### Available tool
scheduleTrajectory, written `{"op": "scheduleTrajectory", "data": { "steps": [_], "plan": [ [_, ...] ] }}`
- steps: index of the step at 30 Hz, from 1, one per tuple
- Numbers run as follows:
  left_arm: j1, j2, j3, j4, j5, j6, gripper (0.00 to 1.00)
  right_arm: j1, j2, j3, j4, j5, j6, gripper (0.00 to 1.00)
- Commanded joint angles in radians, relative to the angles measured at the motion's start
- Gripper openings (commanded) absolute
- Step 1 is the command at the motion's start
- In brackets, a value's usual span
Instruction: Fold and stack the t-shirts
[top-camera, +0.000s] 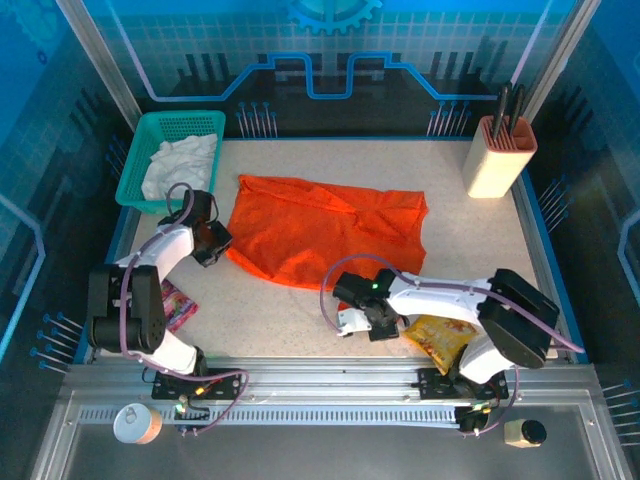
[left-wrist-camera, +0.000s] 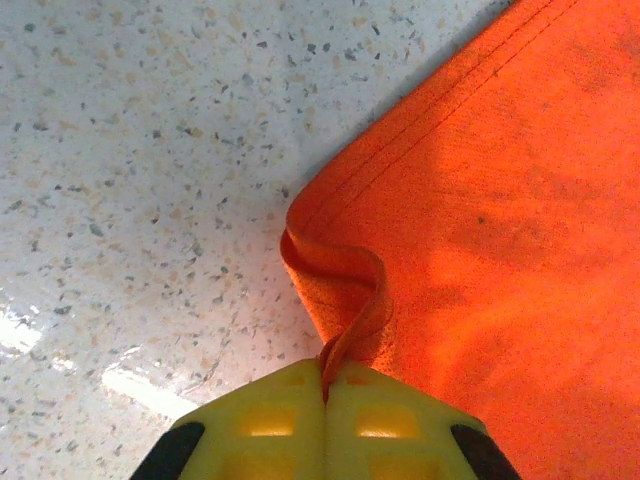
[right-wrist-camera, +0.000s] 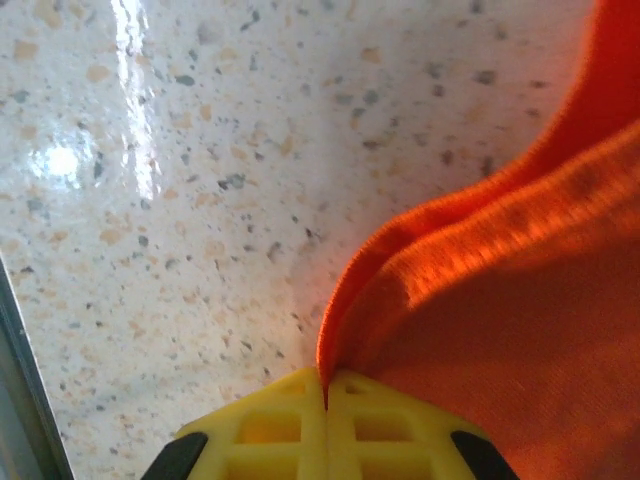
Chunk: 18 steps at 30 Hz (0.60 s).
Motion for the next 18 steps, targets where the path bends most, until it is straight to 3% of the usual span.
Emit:
{"op": "scheduleTrajectory", "data": {
  "steps": [1,6,9,18],
  "plan": [
    [0.008,-0.061,-0.038,-0.038,0.023,0.032,0.00,-0.006,-0.128,-0.010,-0.038,0.027,-0.012,0.00],
    [0.006,-0.148,-0.091,-0.074,0.025,0.034,0.00,-0.041,-0.314,-0.014,-0.050,0.045,-0.030,0.00],
    [0.005,-0.194,-0.109,-0.100,0.018,0.033,0.00,-0.073,-0.385,-0.007,-0.015,0.118,-0.035,0.00],
    [0.007,-0.135,0.018,-0.160,-0.034,0.048,0.00,-0.201,-0.378,0.073,0.133,0.360,0.010,0.00]
  ]
}}
